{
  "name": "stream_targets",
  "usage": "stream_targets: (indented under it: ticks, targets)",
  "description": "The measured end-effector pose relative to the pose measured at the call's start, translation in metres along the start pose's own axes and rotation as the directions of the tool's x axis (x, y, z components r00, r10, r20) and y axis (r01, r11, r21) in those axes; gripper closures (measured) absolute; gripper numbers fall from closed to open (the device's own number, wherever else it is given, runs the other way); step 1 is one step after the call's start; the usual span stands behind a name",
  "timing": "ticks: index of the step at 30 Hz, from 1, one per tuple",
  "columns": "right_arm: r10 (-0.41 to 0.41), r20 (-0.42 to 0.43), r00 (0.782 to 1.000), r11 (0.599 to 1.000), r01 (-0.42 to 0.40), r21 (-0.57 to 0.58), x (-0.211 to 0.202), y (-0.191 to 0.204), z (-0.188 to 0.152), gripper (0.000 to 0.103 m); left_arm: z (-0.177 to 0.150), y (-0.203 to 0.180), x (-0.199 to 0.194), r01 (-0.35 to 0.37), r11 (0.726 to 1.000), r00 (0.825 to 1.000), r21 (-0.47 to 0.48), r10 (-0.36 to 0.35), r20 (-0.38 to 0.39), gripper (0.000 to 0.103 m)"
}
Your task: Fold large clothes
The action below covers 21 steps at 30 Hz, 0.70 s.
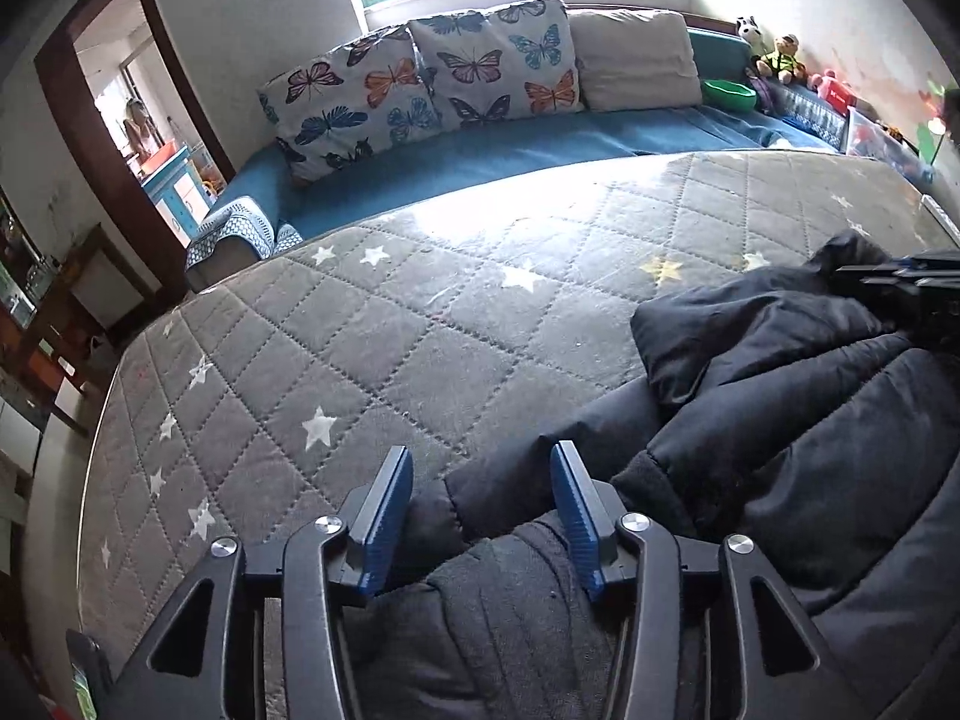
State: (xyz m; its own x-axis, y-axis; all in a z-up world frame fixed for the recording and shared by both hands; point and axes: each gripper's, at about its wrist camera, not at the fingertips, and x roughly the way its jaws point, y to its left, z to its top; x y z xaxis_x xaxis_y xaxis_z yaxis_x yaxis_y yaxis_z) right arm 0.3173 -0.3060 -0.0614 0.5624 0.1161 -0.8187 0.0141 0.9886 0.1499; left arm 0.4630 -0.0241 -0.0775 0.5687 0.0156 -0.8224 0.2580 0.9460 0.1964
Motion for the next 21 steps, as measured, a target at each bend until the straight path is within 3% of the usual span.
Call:
stream_targets:
  ticks: [6, 10, 11, 14, 17, 21]
  targets:
    - [-0.026, 0.060, 0.998, 0.999, 0.028, -0.024, -0.058, 0.003, -0.004, 0.069, 0.000, 0.000, 0.000, -0.020, 1.000, 1.000, 0.002, 0.020, 0.001, 0.047]
    - [-0.137, 0.106, 0.985, 0.983, 0.148, -0.106, -0.087, 0.001, -0.032, 0.052, 0.000, 0.002, -0.003, -0.029, 1.000, 1.000, -0.008, 0.029, 0.007, 0.043]
    - [-0.158, 0.118, 0.980, 0.977, 0.173, -0.124, -0.089, -0.002, -0.038, 0.047, -0.001, 0.002, -0.005, -0.034, 0.999, 0.999, -0.010, 0.034, 0.011, 0.041]
    - [-0.169, 0.101, 0.980, 0.977, 0.180, -0.116, -0.074, -0.022, -0.057, 0.047, 0.000, 0.002, -0.016, -0.044, 0.999, 0.999, -0.005, 0.044, 0.024, 0.040]
    - [-0.166, 0.092, 0.982, 0.980, 0.174, -0.095, -0.055, -0.028, -0.056, 0.046, -0.001, 0.005, -0.049, -0.040, 0.999, 0.996, -0.001, 0.040, 0.076, 0.040]
    - [-0.256, 0.085, 0.963, 0.946, 0.268, -0.181, -0.042, -0.010, -0.051, 0.045, -0.007, 0.010, -0.107, 0.114, 0.993, 0.979, -0.044, -0.105, 0.175, 0.037]
